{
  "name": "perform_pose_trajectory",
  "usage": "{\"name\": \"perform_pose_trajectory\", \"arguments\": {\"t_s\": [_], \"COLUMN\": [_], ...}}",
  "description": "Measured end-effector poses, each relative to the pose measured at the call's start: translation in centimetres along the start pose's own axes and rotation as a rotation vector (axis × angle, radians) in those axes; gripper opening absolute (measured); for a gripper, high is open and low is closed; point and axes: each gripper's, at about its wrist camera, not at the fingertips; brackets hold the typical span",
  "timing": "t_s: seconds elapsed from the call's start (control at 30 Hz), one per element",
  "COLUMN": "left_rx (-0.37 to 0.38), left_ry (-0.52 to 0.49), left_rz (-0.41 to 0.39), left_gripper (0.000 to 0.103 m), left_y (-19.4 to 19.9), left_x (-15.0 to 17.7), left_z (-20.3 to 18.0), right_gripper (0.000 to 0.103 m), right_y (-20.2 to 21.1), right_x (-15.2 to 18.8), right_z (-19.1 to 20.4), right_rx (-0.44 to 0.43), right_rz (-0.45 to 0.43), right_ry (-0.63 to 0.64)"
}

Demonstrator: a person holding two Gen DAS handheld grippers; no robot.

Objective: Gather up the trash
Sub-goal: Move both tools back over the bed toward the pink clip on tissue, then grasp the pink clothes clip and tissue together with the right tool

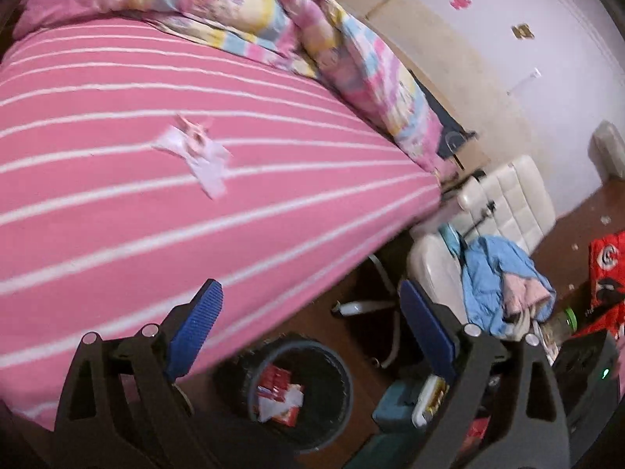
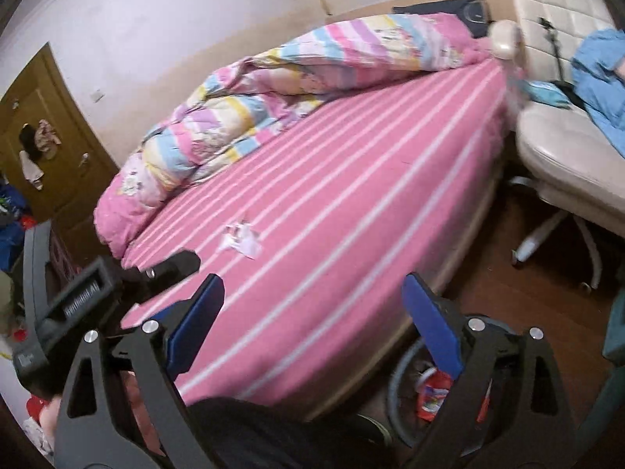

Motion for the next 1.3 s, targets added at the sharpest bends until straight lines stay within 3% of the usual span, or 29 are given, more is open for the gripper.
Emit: {"name": "perform_pose_trajectory", "arguments": {"t_s": [0.37, 0.43, 0.57, 0.87, 1.07, 1.13, 1.2, 1.3], "left_rx": [-0.107, -0.124, -0.133, -0.168, -0.162, -0.157, -0.157, -0.171], "left_ry": [0.045, 0.041, 0.058, 0.043, 0.014, -0.005, -0.028, -0.054], "left_rz": [-0.045, -0.050, -0.043, -0.008, 0.025, 0.036, 0.056, 0.097], "left_gripper": [0.090, 0.090, 0.090, 0.089, 0.088, 0.087, 0.071, 0.068], "left_y": [-0.5, -1.0, -2.3, -6.2, -8.6, -9.4, -10.2, -11.6], "left_x": [-5.7, -6.6, -7.6, -11.8, -14.5, -15.4, -15.8, -16.5], "left_z": [7.1, 7.9, 9.9, 12.8, 13.4, 13.5, 13.4, 13.6], "right_gripper": [0.095, 0.095, 0.095, 0.095, 0.095, 0.087, 0.069, 0.060], "right_y": [-8.3, -9.6, -12.5, -20.8, -23.9, -25.1, -26.3, -27.8], "right_x": [-3.8, -3.9, -4.1, -5.3, -6.0, -6.3, -6.4, -6.9], "right_z": [7.2, 7.5, 7.4, 7.4, 8.6, 8.9, 9.1, 9.0], "right_rx": [-0.008, 0.032, 0.029, 0.060, 0.084, 0.073, 0.081, 0.088], "right_rz": [0.076, 0.055, 0.078, 0.191, 0.198, 0.216, 0.247, 0.287], "right_ry": [0.112, 0.100, 0.067, 0.182, 0.292, 0.317, 0.335, 0.330]}}
Point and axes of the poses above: each gripper's, at about its wrist camera, not at the fingertips, and y roughly against the way its jaws point, z to its left, x to its underside, and after that the axes turned 11 degrees about z, right-handed
